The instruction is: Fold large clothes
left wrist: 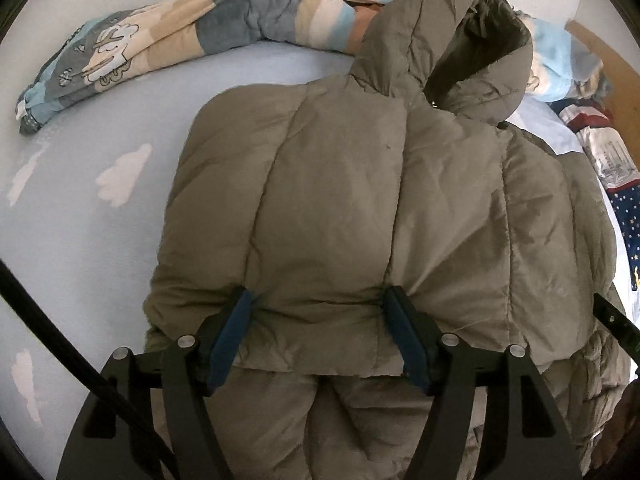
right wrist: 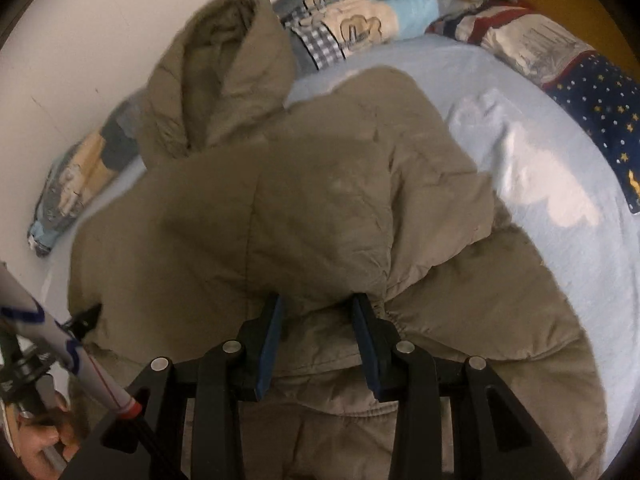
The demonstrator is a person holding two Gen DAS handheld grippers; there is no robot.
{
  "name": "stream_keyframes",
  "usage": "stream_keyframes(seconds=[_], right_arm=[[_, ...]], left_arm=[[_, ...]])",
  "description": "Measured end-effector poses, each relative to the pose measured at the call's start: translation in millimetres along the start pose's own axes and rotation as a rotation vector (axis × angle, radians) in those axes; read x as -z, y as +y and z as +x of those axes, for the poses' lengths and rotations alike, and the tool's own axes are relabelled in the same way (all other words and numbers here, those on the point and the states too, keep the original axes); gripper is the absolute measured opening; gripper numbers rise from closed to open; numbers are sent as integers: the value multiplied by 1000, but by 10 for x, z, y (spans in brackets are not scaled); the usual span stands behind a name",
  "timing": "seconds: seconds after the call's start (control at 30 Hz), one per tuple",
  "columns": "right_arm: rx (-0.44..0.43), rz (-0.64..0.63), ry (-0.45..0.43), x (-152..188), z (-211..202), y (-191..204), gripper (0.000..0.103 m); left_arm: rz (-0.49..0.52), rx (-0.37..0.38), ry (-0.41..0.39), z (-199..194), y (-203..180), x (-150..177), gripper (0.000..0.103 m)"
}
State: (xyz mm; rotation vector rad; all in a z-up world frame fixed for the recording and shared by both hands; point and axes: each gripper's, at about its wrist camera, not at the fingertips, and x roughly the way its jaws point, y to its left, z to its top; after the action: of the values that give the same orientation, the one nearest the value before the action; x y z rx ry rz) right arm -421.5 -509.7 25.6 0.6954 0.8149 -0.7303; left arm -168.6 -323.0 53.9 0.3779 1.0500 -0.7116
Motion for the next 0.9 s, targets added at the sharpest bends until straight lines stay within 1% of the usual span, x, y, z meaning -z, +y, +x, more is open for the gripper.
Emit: stream_keyframes(seconds=[0.1, 0.2, 0.3, 0.4, 0.53, 0.63, 0.8, 0.83, 0.9], right_arm=[[15, 0, -7, -5, -95, 17, 39], [-39, 8, -38, -8, -347, 41, 39], [-46, -30, -67, 46, -603, 110, 39], [-75, -58, -55, 173, -786, 172, 39], [-102, -95, -15, 459, -967, 251, 39], [-98, -119, 10, 687, -1051, 270, 39], [-71, -143, 64, 1167, -1123, 229, 39], [-63, -142, 84, 1297, -1135, 208, 39], [-57, -131, 105, 1456, -1159, 167, 39]], left_arm=[[18, 10, -41, -305, 9, 77, 69], [31, 17, -70, -640, 19, 285, 69], [41, 16, -63, -870, 11, 546, 69], [45, 22, -60, -1102, -11, 887, 69], [37, 11, -36, -1302, -13, 1377, 69], [5, -2, -4, -1378, 29, 1742, 69], [-20, -28, 25, -1394, 113, 2202, 69], [-17, -36, 28, -1384, 128, 2252, 69], [-17, -65, 34, -1339, 182, 2374, 69]])
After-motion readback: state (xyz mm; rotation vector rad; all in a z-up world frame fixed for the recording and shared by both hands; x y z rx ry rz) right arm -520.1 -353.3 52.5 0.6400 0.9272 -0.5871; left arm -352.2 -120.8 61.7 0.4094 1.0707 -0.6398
